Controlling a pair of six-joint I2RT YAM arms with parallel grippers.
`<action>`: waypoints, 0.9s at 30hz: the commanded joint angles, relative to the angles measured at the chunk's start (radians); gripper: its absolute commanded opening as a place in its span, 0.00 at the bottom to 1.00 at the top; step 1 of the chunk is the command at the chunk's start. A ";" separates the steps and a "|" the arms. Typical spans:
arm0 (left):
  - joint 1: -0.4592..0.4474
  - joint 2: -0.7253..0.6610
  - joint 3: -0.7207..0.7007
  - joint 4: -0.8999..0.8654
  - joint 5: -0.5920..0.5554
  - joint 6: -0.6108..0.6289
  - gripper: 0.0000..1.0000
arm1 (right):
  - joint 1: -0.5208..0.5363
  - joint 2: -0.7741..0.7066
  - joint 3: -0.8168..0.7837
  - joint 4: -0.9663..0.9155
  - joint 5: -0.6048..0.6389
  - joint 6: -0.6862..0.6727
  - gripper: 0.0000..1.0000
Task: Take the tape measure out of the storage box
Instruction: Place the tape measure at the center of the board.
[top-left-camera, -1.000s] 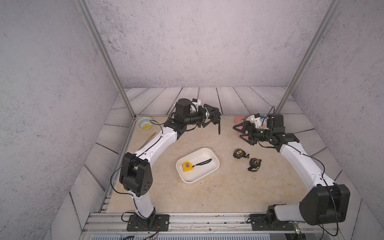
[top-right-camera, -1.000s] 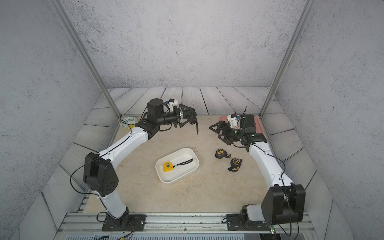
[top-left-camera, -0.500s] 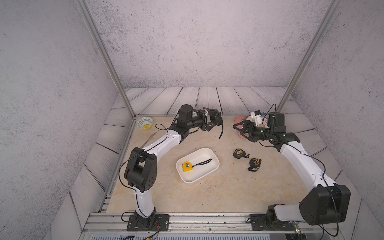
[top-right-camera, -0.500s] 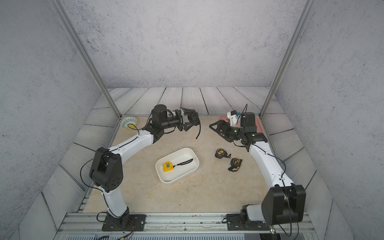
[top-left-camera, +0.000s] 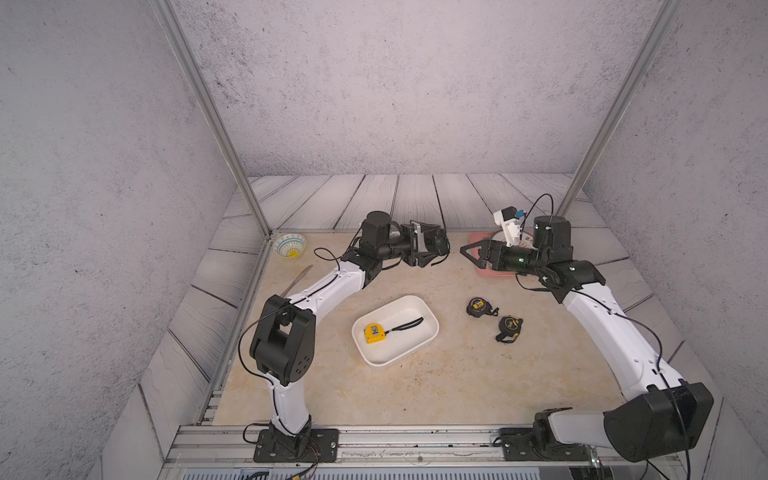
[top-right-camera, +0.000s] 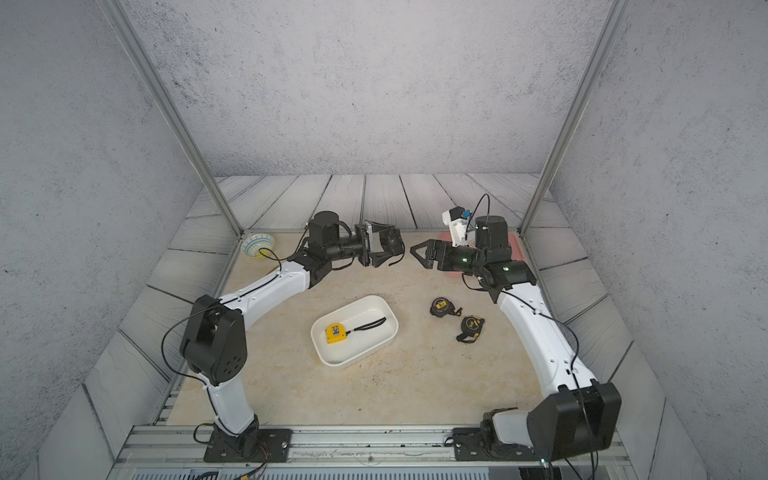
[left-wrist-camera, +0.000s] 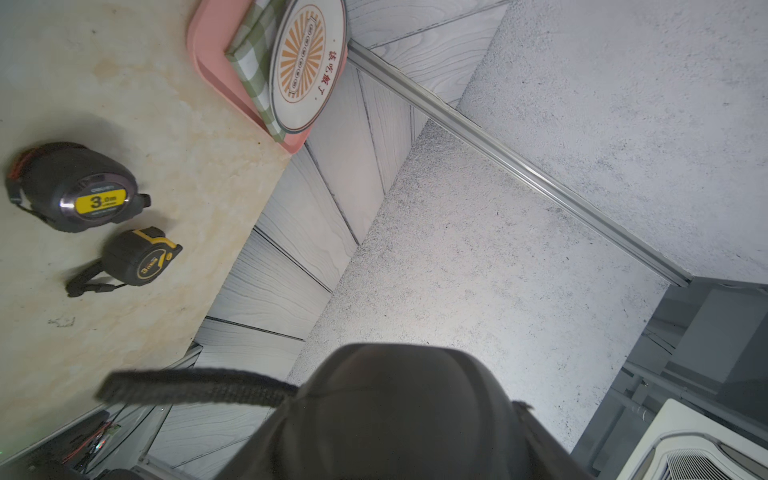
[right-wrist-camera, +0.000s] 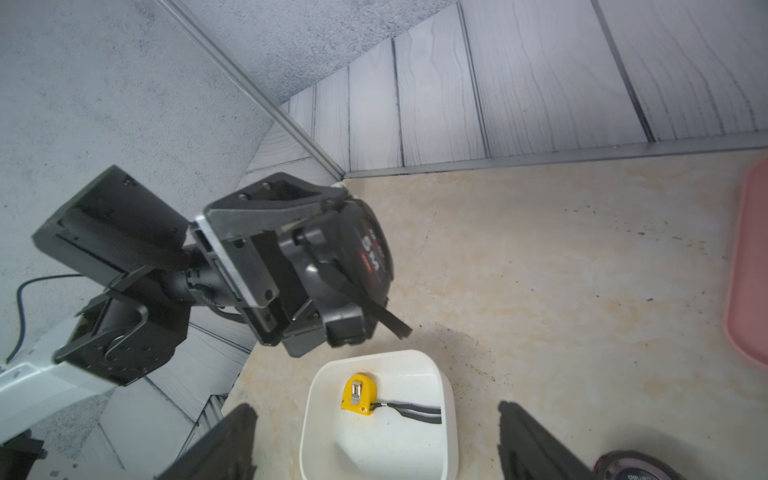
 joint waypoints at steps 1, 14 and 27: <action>-0.008 -0.041 0.033 -0.027 0.037 0.048 0.00 | 0.041 0.035 0.056 -0.017 0.029 -0.082 0.92; -0.016 -0.046 0.044 -0.096 0.050 0.079 0.00 | 0.140 0.145 0.143 -0.109 0.135 -0.200 0.92; -0.029 -0.063 0.024 -0.082 0.033 0.077 0.00 | 0.165 0.219 0.148 -0.053 0.169 -0.183 0.91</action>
